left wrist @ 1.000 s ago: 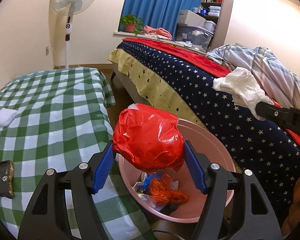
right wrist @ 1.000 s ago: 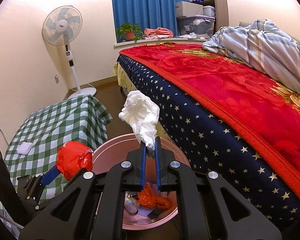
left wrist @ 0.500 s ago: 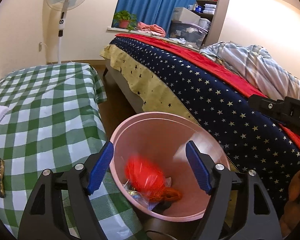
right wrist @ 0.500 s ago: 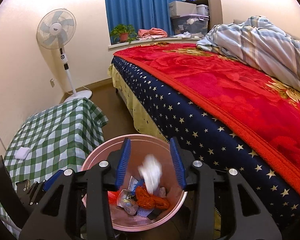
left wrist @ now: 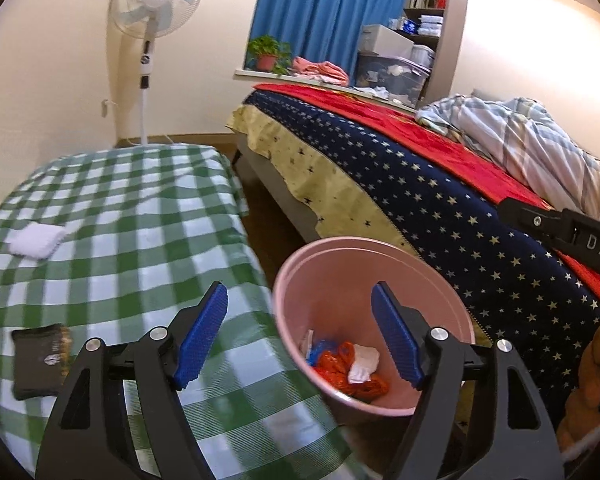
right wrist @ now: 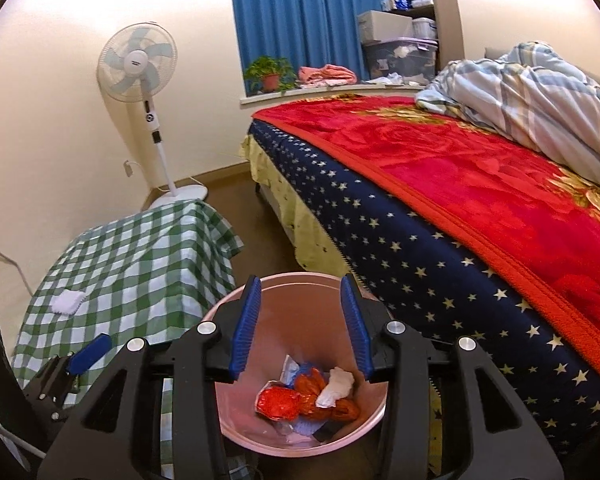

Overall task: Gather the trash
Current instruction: 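Move both open tools back to the remaining trash on the checked bed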

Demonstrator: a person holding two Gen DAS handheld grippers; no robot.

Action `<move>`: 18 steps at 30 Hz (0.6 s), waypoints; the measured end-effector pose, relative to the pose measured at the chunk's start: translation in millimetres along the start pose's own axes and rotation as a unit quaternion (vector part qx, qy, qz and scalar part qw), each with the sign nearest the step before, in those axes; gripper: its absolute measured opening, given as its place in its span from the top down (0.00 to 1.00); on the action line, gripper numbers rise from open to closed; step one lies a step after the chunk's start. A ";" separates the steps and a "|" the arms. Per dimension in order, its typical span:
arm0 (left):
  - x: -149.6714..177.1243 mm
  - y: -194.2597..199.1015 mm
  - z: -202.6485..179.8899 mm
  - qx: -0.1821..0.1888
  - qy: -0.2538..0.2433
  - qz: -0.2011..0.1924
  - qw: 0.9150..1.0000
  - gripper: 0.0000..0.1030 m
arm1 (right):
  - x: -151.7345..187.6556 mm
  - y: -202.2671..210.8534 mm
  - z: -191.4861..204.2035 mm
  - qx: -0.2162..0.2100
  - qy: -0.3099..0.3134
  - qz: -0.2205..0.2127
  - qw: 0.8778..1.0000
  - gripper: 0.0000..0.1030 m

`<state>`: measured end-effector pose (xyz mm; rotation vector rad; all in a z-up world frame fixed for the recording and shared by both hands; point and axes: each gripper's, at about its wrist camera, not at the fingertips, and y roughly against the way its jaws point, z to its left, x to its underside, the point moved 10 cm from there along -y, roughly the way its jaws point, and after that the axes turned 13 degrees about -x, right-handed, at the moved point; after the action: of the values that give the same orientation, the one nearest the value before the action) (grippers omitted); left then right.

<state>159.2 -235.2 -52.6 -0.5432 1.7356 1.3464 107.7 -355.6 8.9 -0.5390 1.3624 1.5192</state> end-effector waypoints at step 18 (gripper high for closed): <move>38.6 2.5 171.2 -0.196 0.095 0.073 0.973 0.30 | 10.7 -15.3 80.0 -0.093 0.024 0.017 0.995 0.59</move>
<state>197.4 -68.7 -93.0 -0.7985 1.6911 1.8103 138.5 -279.6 14.2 -0.6755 1.2797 1.6810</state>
